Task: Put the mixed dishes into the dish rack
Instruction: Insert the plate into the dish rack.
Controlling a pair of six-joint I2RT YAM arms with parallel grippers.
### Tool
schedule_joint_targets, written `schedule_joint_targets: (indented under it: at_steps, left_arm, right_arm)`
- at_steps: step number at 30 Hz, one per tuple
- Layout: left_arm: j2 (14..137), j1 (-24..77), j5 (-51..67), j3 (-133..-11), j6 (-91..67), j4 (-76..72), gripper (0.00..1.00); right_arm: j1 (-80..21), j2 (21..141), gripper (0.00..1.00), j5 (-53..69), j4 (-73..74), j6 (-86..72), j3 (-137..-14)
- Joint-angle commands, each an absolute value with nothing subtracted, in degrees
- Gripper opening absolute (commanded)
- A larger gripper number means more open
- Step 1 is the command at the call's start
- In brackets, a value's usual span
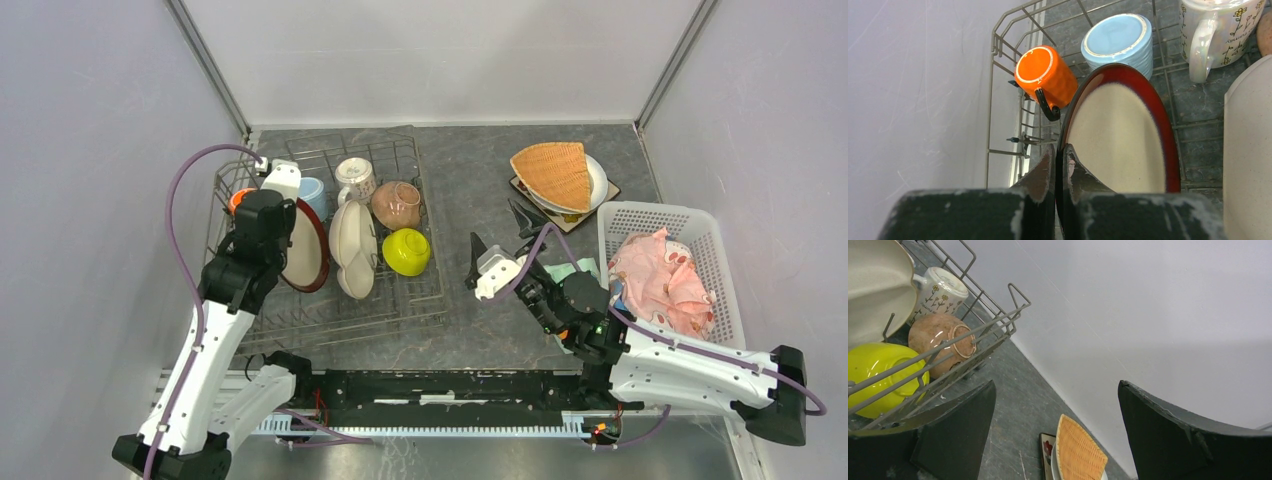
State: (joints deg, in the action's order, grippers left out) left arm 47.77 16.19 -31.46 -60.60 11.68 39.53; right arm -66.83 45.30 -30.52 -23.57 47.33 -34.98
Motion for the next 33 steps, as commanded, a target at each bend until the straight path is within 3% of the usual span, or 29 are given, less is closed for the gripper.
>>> schedule_joint_targets:
  at_steps: [1,4,11,22,33]
  left_arm:
    - [47.5,16.93,-32.76,-60.85,13.63,31.59,0.02]
    - [48.01,17.22,-31.3,-61.25,11.35,31.78,0.04]
    - [48.49,17.31,-23.78,-61.46,4.42,32.87,0.2]
    - [48.62,17.31,-20.87,-60.76,-2.21,34.01,0.28]
    - [54.35,17.06,-25.77,-69.17,-10.79,38.9,0.55]
  right_arm:
    - [-65.9,43.93,0.98,-31.17,-26.63,46.55,-34.24]
    - [-65.42,43.58,0.98,-30.93,-26.81,46.08,-33.86]
    - [-64.27,43.68,0.98,-30.55,-26.54,45.89,-33.71]
    - [-63.38,43.87,0.98,-29.82,-26.63,44.52,-33.09]
    - [-63.26,45.26,0.98,-28.91,-25.88,37.47,-34.07]
